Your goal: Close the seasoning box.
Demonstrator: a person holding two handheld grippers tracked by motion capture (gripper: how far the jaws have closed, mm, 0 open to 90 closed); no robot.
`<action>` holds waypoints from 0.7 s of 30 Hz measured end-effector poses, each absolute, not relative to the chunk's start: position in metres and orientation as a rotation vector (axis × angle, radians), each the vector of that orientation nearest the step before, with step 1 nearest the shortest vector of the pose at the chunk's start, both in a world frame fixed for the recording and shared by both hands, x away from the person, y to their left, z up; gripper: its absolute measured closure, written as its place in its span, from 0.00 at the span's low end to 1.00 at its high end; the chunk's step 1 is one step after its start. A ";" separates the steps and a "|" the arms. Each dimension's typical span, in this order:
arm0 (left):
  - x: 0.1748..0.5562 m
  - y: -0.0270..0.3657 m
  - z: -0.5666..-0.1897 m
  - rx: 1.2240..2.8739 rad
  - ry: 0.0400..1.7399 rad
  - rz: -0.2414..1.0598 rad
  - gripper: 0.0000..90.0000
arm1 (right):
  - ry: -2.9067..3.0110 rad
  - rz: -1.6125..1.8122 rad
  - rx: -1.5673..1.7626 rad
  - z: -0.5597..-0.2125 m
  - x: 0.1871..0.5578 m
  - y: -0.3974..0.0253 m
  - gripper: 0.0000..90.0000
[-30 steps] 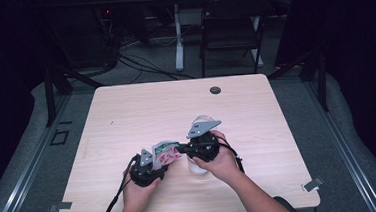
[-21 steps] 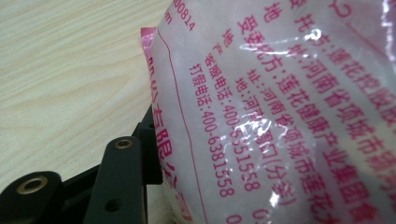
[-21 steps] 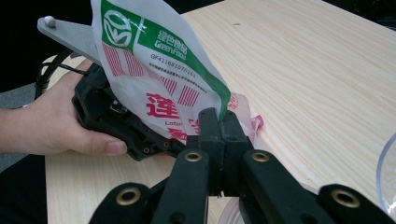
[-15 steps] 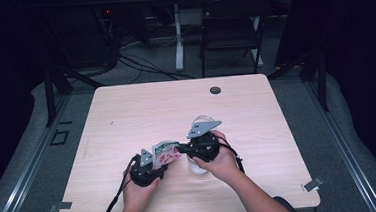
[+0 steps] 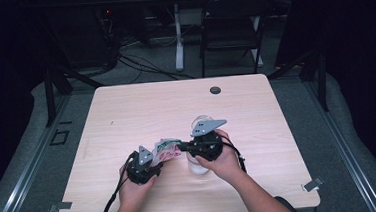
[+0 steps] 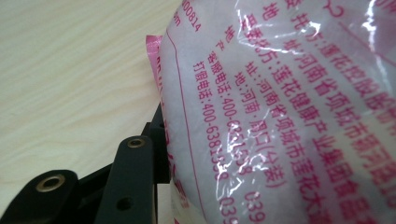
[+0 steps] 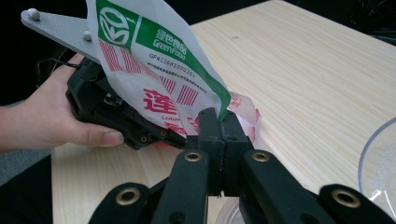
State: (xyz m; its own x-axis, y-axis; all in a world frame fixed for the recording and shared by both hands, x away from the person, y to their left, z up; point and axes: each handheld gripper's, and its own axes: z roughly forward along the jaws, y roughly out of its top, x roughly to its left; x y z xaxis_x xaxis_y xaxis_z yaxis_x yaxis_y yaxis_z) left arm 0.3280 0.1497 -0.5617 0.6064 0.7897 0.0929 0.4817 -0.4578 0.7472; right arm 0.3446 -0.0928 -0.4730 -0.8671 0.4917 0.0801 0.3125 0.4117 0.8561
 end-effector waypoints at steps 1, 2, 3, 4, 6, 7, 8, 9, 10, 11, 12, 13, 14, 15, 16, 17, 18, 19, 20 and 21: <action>0.327 0.151 -0.559 2.150 0.990 0.584 0.66 | 2.477 1.453 0.715 -0.472 0.344 -0.093 1.00; 0.327 0.151 -0.557 2.152 0.988 0.598 0.66 | 2.476 1.457 0.710 -0.471 0.343 -0.094 1.00; 0.326 0.152 -0.556 2.155 0.981 0.610 0.66 | 2.475 1.452 0.699 -0.470 0.342 -0.094 1.00; 0.326 0.152 -0.555 2.156 0.977 0.618 0.66 | 2.466 1.457 0.699 -0.469 0.341 -0.093 1.00; 0.325 0.153 -0.552 2.155 0.972 0.633 0.66 | 2.462 1.468 0.690 -0.468 0.340 -0.093 1.00; 0.325 0.153 -0.551 2.156 0.968 0.644 0.66 | 2.460 1.469 0.688 -0.468 0.340 -0.093 1.00; 0.324 0.153 -0.551 2.157 0.960 0.654 0.66 | 2.460 1.471 0.686 -0.467 0.339 -0.094 1.00; 0.324 0.153 -0.549 2.164 0.954 0.662 0.66 | 2.460 1.470 0.684 -0.467 0.339 -0.094 1.00; 0.324 0.153 -0.549 2.167 0.951 0.670 0.66 | 2.457 1.481 0.685 -0.467 0.339 -0.094 1.00; 0.323 0.153 -0.547 2.173 0.946 0.680 0.66 | 2.456 1.481 0.685 -0.466 0.338 -0.094 1.00; 0.323 0.154 -0.546 2.181 0.941 0.693 0.66 | 2.456 1.482 0.684 -0.466 0.338 -0.094 1.00; 0.323 0.154 -0.546 2.183 0.940 0.703 0.66 | 2.458 1.479 0.682 -0.466 0.338 -0.095 1.00; 0.322 0.154 -0.545 2.184 0.938 0.711 0.66 | 2.458 1.478 0.680 -0.466 0.338 -0.095 1.00; 0.322 0.154 -0.544 2.190 0.934 0.718 0.66 | 2.455 1.481 0.681 -0.466 0.337 -0.095 1.00; 0.322 0.154 -0.543 2.198 0.929 0.727 0.66 | 2.454 1.482 0.680 -0.466 0.337 -0.095 1.00; 0.322 0.154 -0.543 2.189 0.927 0.735 0.67 | 2.453 1.484 0.679 -0.466 0.337 -0.095 1.00; 0.322 0.154 -0.543 2.194 0.922 0.741 0.67 | 2.452 1.483 0.678 -0.466 0.336 -0.095 1.00; 0.322 0.154 -0.542 2.197 0.917 0.750 0.67 | 2.452 1.482 0.678 -0.466 0.336 -0.095 0.99; 0.322 0.153 -0.542 2.185 0.920 0.757 0.67 | 2.450 1.478 0.680 -0.465 0.335 -0.096 0.99; 0.322 0.153 -0.542 2.192 0.914 0.762 0.67 | 2.450 1.481 0.680 -0.465 0.335 -0.096 0.98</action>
State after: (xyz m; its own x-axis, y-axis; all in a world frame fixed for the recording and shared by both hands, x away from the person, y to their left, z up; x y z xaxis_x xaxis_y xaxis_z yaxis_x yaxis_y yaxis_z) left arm 0.3220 0.1526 -0.5415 0.5908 0.7633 0.2615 0.3950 -0.5562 0.7312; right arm 0.3352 -0.0962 -0.4654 -0.8746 0.4804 0.0655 0.2814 0.3929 0.8754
